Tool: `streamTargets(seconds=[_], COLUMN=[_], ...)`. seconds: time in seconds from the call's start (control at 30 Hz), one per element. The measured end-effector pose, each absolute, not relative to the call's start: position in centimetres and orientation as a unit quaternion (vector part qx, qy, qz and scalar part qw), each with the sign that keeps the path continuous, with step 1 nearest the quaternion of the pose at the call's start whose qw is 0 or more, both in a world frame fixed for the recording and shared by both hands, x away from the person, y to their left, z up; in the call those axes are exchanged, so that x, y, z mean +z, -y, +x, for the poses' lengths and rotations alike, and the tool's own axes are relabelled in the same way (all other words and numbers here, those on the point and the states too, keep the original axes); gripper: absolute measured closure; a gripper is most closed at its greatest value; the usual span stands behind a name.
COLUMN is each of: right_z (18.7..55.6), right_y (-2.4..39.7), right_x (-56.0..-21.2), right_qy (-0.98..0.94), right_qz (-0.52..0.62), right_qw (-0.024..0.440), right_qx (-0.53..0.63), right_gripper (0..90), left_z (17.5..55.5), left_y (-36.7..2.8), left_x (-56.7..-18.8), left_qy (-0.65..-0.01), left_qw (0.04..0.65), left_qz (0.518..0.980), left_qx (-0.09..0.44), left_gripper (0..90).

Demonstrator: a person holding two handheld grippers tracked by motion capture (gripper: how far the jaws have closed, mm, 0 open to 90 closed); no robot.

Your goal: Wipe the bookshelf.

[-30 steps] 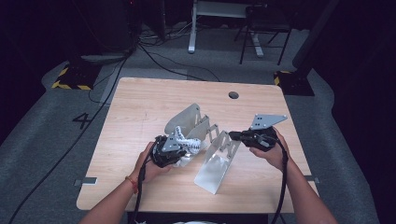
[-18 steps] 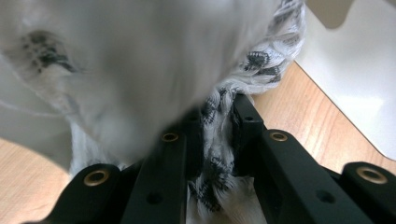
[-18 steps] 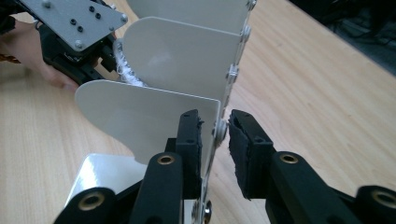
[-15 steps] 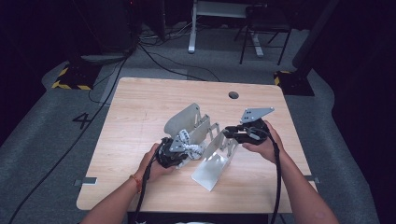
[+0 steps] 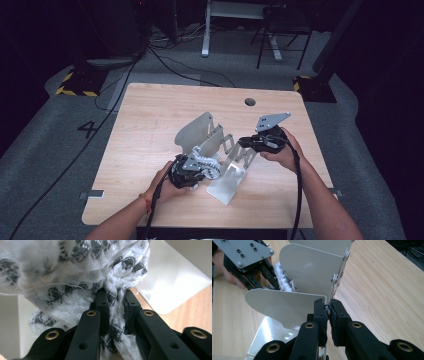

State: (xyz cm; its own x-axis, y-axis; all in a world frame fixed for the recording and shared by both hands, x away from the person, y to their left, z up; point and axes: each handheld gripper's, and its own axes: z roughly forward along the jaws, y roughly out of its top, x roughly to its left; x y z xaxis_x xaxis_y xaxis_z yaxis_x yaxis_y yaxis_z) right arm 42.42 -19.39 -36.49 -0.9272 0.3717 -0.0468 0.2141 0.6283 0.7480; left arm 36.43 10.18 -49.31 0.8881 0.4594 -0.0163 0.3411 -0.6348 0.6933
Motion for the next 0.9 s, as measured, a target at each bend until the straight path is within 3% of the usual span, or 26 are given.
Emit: streamTargets(seconds=[0.27,0.6,0.73,0.9], right_z=[41.2,41.0,41.0,41.0], right_y=[20.1,20.2,20.1,19.9], right_x=[-36.5,-36.5,-36.5,-36.5], right_qy=[-0.901,-0.900,-0.899,-0.897], right_qz=[0.140,0.142,0.142,0.147], right_qw=[0.099,0.108,0.115,0.127], right_qx=[0.398,0.397,0.399,0.397], right_gripper=[84.5,84.5,84.5,84.2], left_z=[36.1,37.0,38.1,38.7], left_y=[-13.2,-12.6,-11.4,-9.8], left_x=[-46.8,-40.1,-39.1,-40.4], left_qy=[-0.250,-0.227,-0.224,-0.226], left_qw=[0.392,0.482,0.489,0.493], left_qz=[0.875,0.822,0.820,0.825], left_qx=[0.138,0.199,0.198,0.159], left_gripper=[78.3,78.4,78.4,78.5])
